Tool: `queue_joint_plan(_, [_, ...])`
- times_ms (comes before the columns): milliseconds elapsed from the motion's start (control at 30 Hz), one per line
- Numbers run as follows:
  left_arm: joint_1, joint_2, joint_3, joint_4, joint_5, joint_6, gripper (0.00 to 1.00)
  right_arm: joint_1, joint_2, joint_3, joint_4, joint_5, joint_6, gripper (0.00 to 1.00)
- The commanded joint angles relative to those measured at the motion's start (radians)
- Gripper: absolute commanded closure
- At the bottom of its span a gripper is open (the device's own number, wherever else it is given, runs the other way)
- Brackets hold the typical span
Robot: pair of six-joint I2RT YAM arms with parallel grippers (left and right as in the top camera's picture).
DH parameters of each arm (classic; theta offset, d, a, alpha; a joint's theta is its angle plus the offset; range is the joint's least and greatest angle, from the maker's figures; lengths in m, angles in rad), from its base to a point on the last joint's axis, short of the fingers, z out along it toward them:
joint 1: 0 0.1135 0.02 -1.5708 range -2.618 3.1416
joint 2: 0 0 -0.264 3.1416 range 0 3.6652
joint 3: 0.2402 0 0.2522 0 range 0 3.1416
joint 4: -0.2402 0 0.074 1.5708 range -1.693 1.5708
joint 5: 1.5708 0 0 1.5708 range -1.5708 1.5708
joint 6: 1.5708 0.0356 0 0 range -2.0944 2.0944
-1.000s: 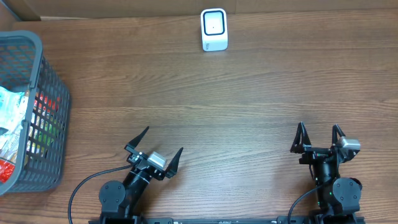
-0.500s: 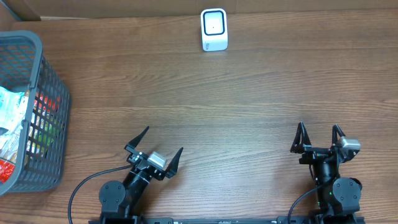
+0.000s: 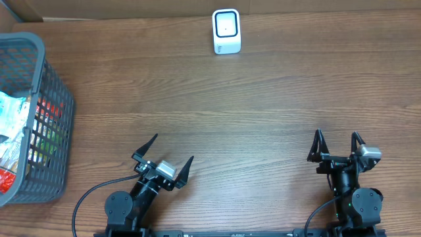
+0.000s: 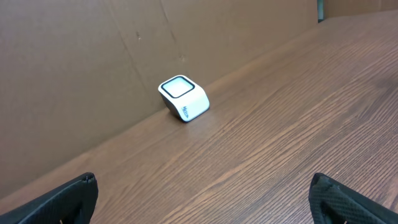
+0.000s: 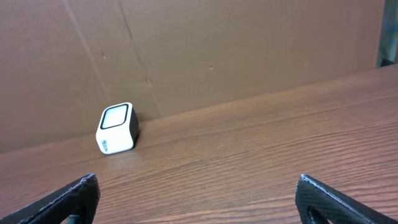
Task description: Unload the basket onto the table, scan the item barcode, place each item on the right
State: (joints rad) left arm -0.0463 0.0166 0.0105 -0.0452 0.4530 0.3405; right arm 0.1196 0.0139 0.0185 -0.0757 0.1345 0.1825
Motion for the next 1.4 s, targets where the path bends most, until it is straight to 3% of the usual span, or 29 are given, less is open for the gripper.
queue_joint_plan(0, [-0.006, -0.010, -0.005, 0.001, 0.000, -0.004, 0.01, 0.006, -0.011, -0.010, 0.003, -0.004, -0.008, 0.00])
queue_joint_plan(1367, [-0.006, -0.010, -0.005, 0.007, 0.000, -0.004, 0.00, 0.006, -0.011, -0.010, 0.013, -0.063, 0.011, 0.00])
